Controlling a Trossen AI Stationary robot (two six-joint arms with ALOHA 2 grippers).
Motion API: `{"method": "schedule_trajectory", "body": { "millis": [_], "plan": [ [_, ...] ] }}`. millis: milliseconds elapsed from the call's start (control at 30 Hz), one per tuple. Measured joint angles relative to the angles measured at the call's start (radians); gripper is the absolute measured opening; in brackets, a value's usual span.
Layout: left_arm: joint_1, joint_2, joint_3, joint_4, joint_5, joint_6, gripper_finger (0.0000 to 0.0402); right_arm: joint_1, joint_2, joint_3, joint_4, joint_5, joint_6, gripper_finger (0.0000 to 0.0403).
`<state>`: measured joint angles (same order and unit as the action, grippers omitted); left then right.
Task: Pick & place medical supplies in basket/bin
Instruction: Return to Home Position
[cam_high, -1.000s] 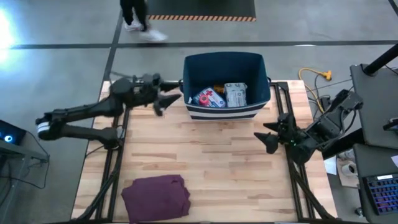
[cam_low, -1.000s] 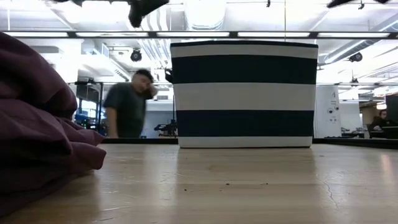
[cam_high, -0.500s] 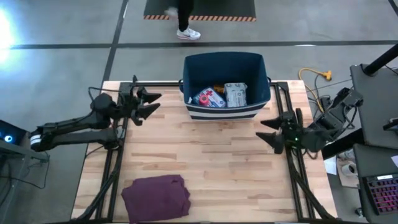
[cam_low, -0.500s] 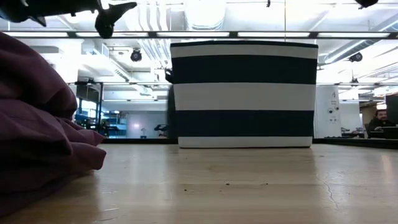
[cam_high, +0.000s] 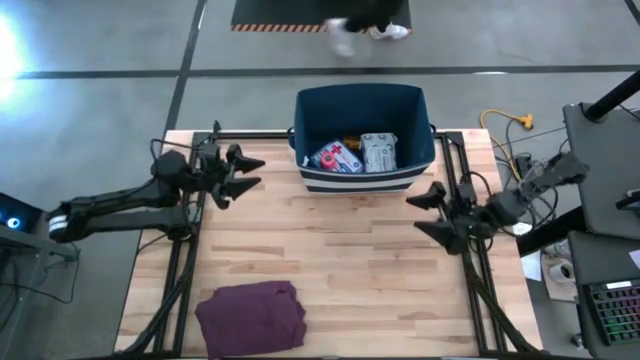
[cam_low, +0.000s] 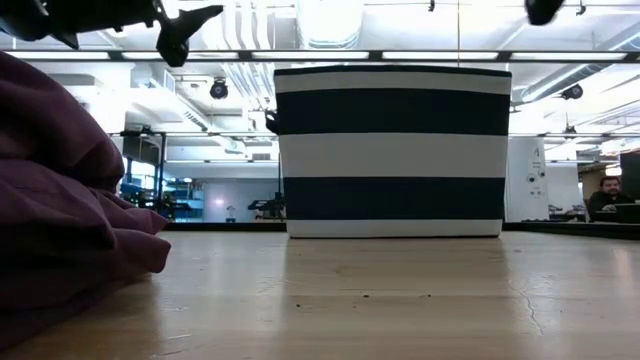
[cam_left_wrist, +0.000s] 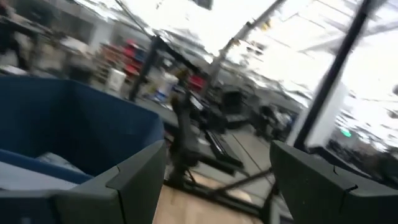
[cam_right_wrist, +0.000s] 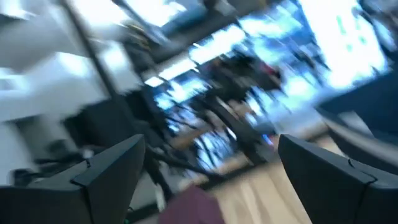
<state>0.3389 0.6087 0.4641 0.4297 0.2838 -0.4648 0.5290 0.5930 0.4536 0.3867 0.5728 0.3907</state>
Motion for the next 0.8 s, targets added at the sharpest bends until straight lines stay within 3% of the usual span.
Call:
{"method": "schedule_trajectory", "body": {
  "millis": [100, 200, 333, 467, 567, 667, 800],
  "plan": [
    [0.000, 0.034, 0.000, 0.001, 0.098, -0.003, 0.0269, -0.140, -0.002, -0.068, 0.181, -0.231, -0.084, 0.0359],
    [0.000, 0.070, 0.010, 0.008, 0.183, -0.006, 0.0269, -0.315, -0.002, -0.101, 0.191, -0.460, -0.028, 0.0359],
    [0.002, 0.084, 0.016, 0.009, 0.155, 0.043, 0.0269, -0.561, 0.016, -0.117, 0.181, -0.768, 0.020, 0.0359],
    [0.003, 0.066, 0.013, 0.007, 0.083, 0.047, 0.0269, -0.713, -0.004, -0.109, 0.100, -0.905, 0.078, 0.0359],
    [0.001, 0.034, 0.008, 0.008, 0.081, 0.048, 0.0269, -0.730, -0.032, -0.114, 0.082, -1.005, 0.111, 0.0359],
    [-0.008, -0.002, -0.026, 0.014, 0.073, 0.054, 0.0269, -0.715, -0.083, -0.151, 0.075, -0.987, 0.122, 0.0359],
    [-0.026, -0.034, -0.099, 0.028, -0.024, 0.055, 0.0269, -0.697, -0.119, -0.210, 0.069, -0.946, 0.111, 0.0359]
  ]
}}
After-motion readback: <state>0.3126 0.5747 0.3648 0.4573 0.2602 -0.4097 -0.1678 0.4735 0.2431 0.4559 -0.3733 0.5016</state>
